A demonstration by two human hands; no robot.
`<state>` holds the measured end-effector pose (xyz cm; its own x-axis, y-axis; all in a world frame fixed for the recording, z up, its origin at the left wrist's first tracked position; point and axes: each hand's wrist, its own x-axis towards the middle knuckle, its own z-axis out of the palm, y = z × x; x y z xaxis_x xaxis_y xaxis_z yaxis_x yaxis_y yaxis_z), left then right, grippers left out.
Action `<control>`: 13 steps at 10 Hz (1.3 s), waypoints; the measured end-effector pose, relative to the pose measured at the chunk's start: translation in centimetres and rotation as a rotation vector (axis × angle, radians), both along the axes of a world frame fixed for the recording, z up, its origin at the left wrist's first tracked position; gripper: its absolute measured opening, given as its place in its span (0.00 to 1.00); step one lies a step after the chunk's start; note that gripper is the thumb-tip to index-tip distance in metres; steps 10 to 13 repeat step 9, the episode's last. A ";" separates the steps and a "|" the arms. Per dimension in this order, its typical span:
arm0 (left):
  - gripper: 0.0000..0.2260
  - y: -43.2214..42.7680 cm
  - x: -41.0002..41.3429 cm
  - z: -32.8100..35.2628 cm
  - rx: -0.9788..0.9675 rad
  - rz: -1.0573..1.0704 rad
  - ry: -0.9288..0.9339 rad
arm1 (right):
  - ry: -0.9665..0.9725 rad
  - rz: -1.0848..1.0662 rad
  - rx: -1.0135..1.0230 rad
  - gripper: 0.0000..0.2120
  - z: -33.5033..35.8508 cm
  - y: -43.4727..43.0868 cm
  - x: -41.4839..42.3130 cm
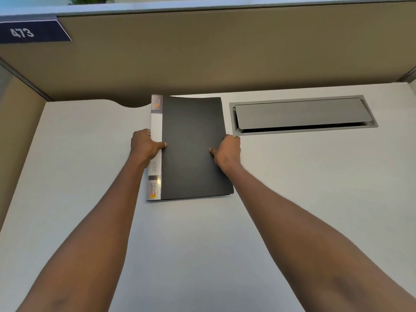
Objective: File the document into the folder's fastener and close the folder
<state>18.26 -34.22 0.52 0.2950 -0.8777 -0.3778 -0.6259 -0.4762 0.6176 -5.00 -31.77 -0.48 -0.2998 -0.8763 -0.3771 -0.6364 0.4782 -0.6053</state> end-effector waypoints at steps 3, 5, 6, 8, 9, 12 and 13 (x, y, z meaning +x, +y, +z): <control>0.25 0.0 -1.5 0.0 0.045 -0.001 -0.197 | 0.427 0.182 -0.005 0.24 -0.2 -0.3 0.2; 0.22 1.6 -2.8 0.6 0.013 -0.001 -0.333 | 0.551 0.298 -0.083 0.27 0.4 1.4 -0.1; 0.20 3.4 -3.6 0.7 0.019 -0.001 -0.350 | 0.560 0.371 -0.138 0.25 1.0 3.0 -0.5; 0.26 9.3 -5.4 0.5 -0.036 0.009 -0.354 | 0.448 0.551 -0.248 0.23 1.8 8.2 -1.5; 0.31 12.9 -6.8 -0.4 -0.070 -0.002 -0.438 | 0.418 0.614 -0.296 0.25 1.2 11.3 -2.3; 0.31 12.9 -6.8 -0.4 -0.070 -0.002 -0.438 | 0.418 0.614 -0.296 0.25 1.2 11.3 -2.3; 0.31 12.9 -6.8 -0.4 -0.070 -0.002 -0.438 | 0.418 0.614 -0.296 0.25 1.2 11.3 -2.3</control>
